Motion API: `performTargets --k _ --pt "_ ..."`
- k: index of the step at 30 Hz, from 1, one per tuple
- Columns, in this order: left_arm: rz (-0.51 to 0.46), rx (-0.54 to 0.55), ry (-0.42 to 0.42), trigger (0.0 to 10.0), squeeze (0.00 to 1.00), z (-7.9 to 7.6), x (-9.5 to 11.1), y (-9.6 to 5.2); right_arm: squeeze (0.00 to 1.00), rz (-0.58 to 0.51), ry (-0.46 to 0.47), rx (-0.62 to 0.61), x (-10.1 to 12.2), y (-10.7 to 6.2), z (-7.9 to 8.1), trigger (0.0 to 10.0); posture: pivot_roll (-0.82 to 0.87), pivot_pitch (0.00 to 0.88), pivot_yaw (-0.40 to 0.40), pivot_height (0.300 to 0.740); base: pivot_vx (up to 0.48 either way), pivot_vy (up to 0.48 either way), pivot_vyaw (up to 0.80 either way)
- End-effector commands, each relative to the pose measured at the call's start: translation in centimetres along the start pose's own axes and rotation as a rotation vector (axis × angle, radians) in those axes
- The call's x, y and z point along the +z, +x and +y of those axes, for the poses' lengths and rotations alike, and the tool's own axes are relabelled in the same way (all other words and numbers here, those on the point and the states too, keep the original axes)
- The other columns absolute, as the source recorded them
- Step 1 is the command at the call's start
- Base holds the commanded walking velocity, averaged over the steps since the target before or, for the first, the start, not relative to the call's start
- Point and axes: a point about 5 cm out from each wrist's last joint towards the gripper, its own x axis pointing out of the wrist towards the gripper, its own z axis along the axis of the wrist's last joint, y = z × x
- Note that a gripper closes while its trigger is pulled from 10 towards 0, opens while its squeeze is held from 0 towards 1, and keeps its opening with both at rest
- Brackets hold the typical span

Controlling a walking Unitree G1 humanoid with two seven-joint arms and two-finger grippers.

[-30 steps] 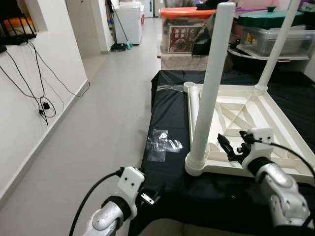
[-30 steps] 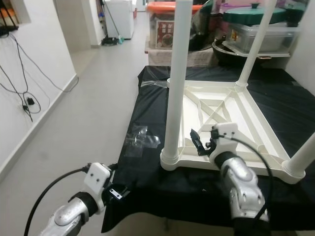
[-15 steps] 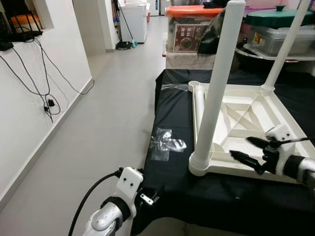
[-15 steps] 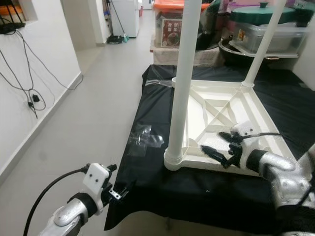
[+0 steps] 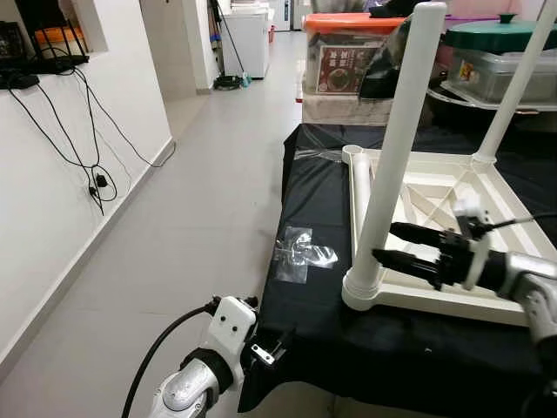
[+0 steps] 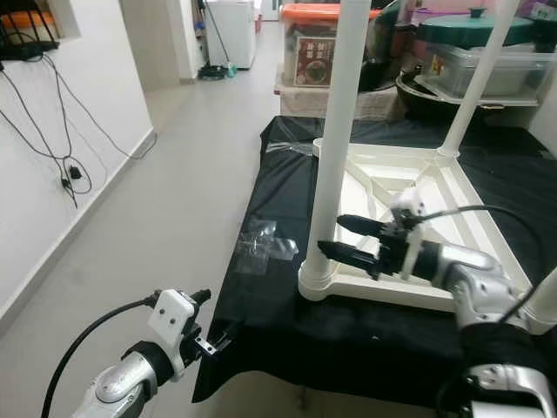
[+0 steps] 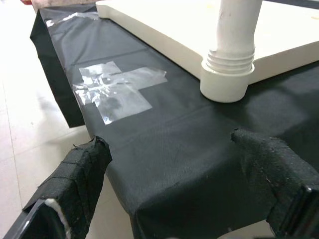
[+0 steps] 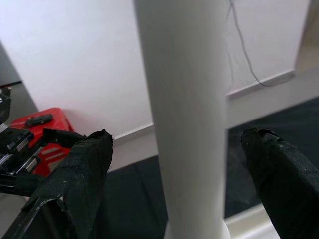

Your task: Building children table

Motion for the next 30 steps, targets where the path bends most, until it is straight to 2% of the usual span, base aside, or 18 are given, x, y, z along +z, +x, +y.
performTargets --k 1,3,7,9,13,14,18,19,25,30 --pt "0.0 -0.01 0.005 10.0 0.0 -0.1 -0.1 -0.1 0.0 -0.012 -0.004 0.017 0.1 0.3 0.0 10.0 0.1 0.0 -0.02 0.74 0.0 0.0 0.0" --pt "0.0 -0.01 0.005 10.0 0.0 -0.1 -0.1 -0.1 0.0 -0.021 0.001 0.034 0.1 0.6 0.0 10.0 0.1 0.0 -0.02 0.74 0.0 0.0 0.0" --pt "0.004 -0.013 0.005 10.0 0.0 -0.2 -0.1 -0.1 0.0 -0.056 -0.004 0.086 0.5 3.3 0.3 10.0 0.1 0.0 -0.02 0.74 0.0 0.0 0.0" --pt "0.004 -0.013 0.005 10.0 0.0 -0.2 -0.1 -0.1 0.0 -0.056 -0.004 0.086 0.5 3.3 0.3 10.0 0.1 0.0 -0.02 0.74 0.0 0.0 0.0" --pt "0.004 -0.013 0.007 10.0 0.0 -0.2 -0.1 -0.1 0.0 -0.064 -0.01 0.112 0.6 4.3 0.5 10.0 0.11 0.0 -0.022 0.74 0.0 0.0 0.0" --pt "0.005 -0.011 0.01 10.0 0.0 -0.2 -0.1 -0.1 0.0 -0.071 -0.013 0.121 0.7 5.0 0.6 10.0 0.11 0.0 -0.024 0.74 0.0 0.0 0.0" --pt "0.007 -0.009 0.011 10.0 0.0 -0.2 -0.1 -0.1 0.0 -0.072 -0.017 0.128 0.6 5.6 0.6 9.8 0.11 0.0 -0.026 0.74 0.0 0.0 0.0" --pt "0.008 -0.008 0.012 10.0 0.0 -0.2 -0.1 -0.1 0.0 -0.069 -0.018 0.118 0.6 6.1 0.5 0.0 0.11 0.0 -0.024 0.74 0.0 0.0 0.0" --pt "0.012 -0.009 0.012 10.0 0.0 -0.2 -0.1 0.0 0.0 -0.089 -0.042 0.048 0.3 6.6 0.5 0.0 0.1 0.0 -0.018 0.74 0.0 0.0 0.0" --pt "0.016 -0.015 0.012 10.0 0.0 -0.2 -0.2 0.0 0.0 -0.128 -0.058 -0.003 -0.3 6.7 1.5 0.0 0.1 0.0 -0.013 0.74 0.0 0.0 0.0"
